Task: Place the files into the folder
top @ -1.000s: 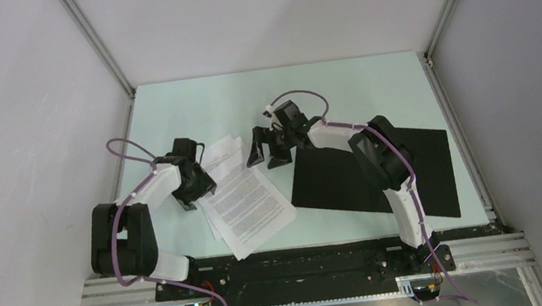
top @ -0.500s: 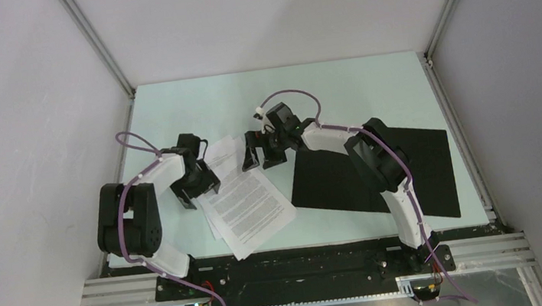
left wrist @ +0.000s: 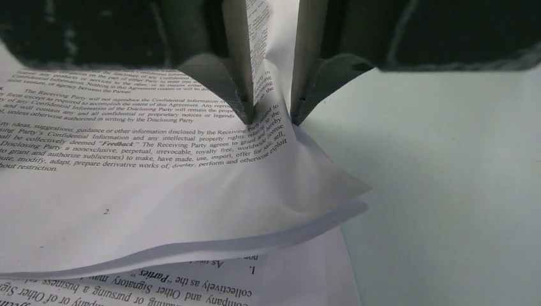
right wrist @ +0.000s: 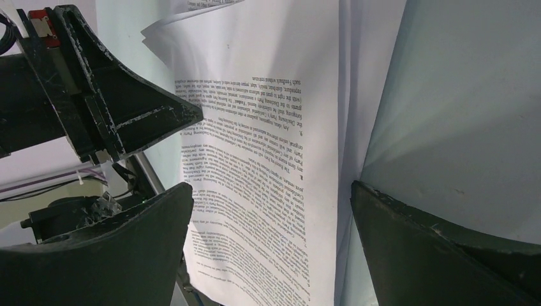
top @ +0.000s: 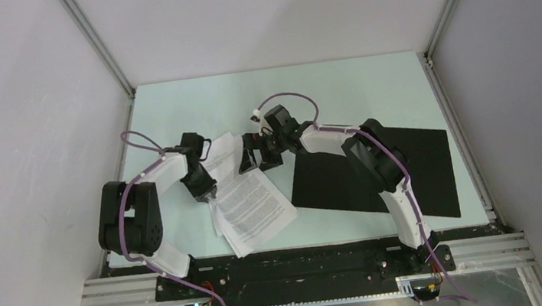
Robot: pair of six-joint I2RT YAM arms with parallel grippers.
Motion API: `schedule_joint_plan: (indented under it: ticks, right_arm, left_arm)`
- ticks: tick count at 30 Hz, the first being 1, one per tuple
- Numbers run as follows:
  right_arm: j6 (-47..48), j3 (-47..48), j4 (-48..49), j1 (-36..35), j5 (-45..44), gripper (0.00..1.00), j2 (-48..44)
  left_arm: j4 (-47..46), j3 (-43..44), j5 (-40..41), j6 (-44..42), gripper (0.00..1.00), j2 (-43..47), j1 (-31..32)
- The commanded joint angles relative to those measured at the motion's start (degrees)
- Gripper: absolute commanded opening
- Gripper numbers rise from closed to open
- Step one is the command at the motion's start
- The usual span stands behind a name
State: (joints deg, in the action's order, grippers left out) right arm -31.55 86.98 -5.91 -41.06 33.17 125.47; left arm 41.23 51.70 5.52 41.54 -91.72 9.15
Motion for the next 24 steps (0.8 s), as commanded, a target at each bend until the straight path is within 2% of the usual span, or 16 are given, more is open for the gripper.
schedule_joint_plan:
  ticks: [1, 2, 5, 7, 15, 24]
  right_arm:
    - [-0.10, -2.15, -1.85, 0.06, -0.66, 0.99, 3.01]
    - [-0.34, -2.31, -1.54, 0.16, -0.37, 1.00, 3.06]
    - [-0.83, -3.11, -0.85, 0.97, 0.39, 1.00, 2.99]
    - [-1.25, -3.70, -0.44, 1.89, 0.74, 0.99, 2.71]
    - [-0.80, -5.61, 0.20, 5.06, 1.32, 0.99, 0.98]
    - [-6.54, -9.53, 9.35, 9.56, 9.75, 0.99, 1.43]
  left_arm:
    - [-2.32, 2.01, -3.48, 0.59, 0.26, 0.67, 0.75]
    - [-2.35, 2.15, -3.38, 0.36, 0.25, 0.89, 0.71]
    - [-2.22, 2.37, -3.08, -1.01, 0.07, 1.75, 0.56]
    - [-2.06, 2.66, -3.41, -2.07, 0.01, 2.01, 0.33]
    - [-0.45, 5.31, -5.81, -8.84, 0.00, 3.20, 0.17]
    - [-0.38, 8.18, -17.08, -14.24, 0.00, 9.13, -0.82]
